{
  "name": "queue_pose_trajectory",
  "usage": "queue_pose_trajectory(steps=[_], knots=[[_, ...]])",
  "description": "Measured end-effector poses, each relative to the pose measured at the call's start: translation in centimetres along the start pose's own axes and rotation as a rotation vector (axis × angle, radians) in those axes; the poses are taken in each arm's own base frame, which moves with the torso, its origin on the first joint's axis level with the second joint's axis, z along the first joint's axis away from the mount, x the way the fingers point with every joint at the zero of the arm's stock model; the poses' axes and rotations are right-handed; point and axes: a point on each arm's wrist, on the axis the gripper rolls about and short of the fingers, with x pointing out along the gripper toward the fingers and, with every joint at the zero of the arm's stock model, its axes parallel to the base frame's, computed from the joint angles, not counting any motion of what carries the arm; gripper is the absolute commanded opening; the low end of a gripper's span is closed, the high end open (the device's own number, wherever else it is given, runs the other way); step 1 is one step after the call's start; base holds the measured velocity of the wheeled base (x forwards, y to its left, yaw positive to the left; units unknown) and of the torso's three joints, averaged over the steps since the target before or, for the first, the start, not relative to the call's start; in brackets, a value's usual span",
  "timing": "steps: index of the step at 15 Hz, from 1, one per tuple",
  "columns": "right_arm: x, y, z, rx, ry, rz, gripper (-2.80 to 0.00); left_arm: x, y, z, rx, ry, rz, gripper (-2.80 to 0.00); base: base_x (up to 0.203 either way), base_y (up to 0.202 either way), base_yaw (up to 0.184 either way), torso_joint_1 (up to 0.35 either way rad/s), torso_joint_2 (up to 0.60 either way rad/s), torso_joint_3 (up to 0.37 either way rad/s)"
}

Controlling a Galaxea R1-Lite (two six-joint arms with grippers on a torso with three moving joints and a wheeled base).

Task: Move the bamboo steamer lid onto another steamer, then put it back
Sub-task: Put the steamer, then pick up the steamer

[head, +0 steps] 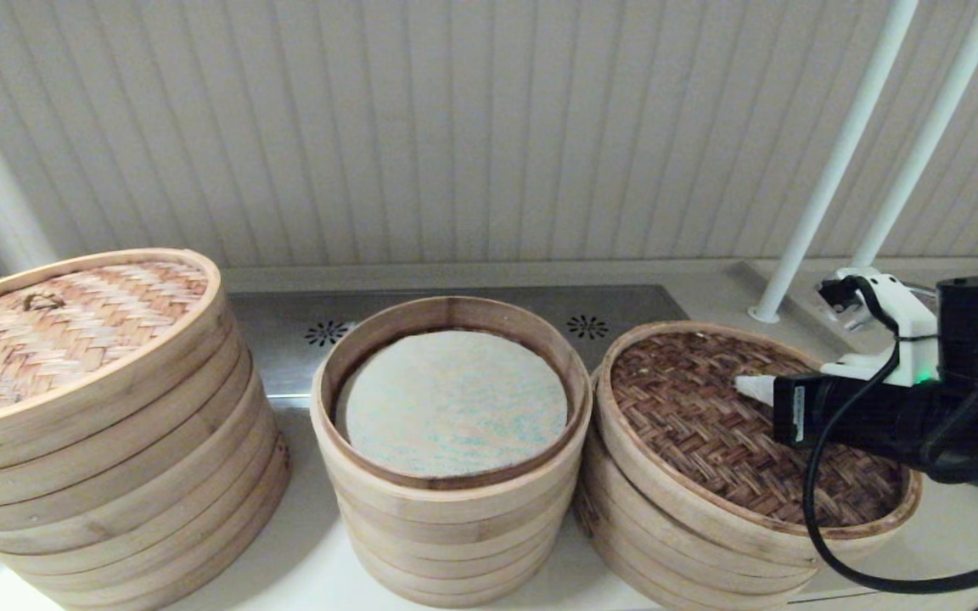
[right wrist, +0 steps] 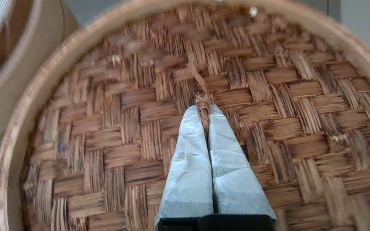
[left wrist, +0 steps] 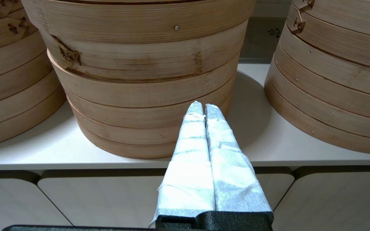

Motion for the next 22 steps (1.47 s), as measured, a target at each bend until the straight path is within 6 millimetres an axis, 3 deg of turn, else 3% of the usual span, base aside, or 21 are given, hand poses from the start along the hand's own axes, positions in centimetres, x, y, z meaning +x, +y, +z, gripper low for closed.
queue_pose_trajectory(steps=[14, 15, 22], knots=[[1.9, 0.0, -0.3, 0.006, -0.009, 0.005, -2.80, 0.0, 0.0, 0.0, 0.000, 0.000, 0.000, -2.80, 0.000, 0.000, 0.000, 0.000, 0.00, 0.000], [2.0, 0.0, -0.4, 0.006, -0.013, 0.006, 0.00, 0.0, 0.0, 0.0, 0.000, 0.000, 0.000, -2.80, 0.000, 0.000, 0.000, 0.000, 0.00, 0.000], [1.4, 0.0, 0.2, 0.005, -0.059, 0.000, 0.00, 0.0, 0.0, 0.0, 0.000, 0.000, 0.000, -2.80, 0.000, 0.000, 0.000, 0.000, 0.00, 0.000]])
